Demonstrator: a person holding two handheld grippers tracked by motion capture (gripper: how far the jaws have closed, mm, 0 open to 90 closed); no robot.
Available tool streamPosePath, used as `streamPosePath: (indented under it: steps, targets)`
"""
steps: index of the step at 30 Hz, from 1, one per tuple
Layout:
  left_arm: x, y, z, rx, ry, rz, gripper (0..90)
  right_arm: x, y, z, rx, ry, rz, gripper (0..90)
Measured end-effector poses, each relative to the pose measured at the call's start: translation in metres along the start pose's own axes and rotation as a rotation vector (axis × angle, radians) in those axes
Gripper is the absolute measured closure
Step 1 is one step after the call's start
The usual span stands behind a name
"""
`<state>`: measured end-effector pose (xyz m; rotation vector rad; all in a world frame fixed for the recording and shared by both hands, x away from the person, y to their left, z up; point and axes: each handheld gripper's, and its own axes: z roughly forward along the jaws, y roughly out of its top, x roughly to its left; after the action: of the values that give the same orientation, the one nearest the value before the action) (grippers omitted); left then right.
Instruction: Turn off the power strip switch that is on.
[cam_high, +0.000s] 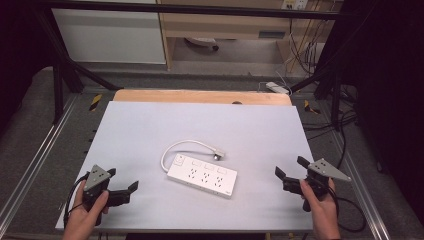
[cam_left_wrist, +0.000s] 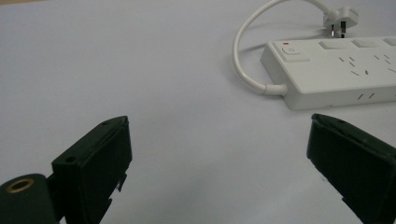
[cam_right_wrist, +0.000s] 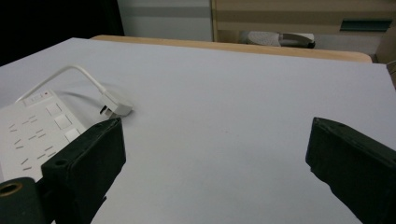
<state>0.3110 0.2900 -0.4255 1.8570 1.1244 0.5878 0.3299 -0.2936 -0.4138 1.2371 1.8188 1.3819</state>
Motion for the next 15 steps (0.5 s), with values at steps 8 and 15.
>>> streamPosePath:
  steps: [8, 15]
  targets:
    - [0.000, 0.000, 0.000, -0.002, 0.003, 0.004, 6.5, 0.007, -0.013, 0.012, 0.052, 0.026, -0.016, 4.8]
    - [0.000, 0.000, 0.000, -0.002, -0.002, 0.002, 6.5, 0.016, -0.019, 0.024, 0.103, 0.057, -0.038, 4.5]
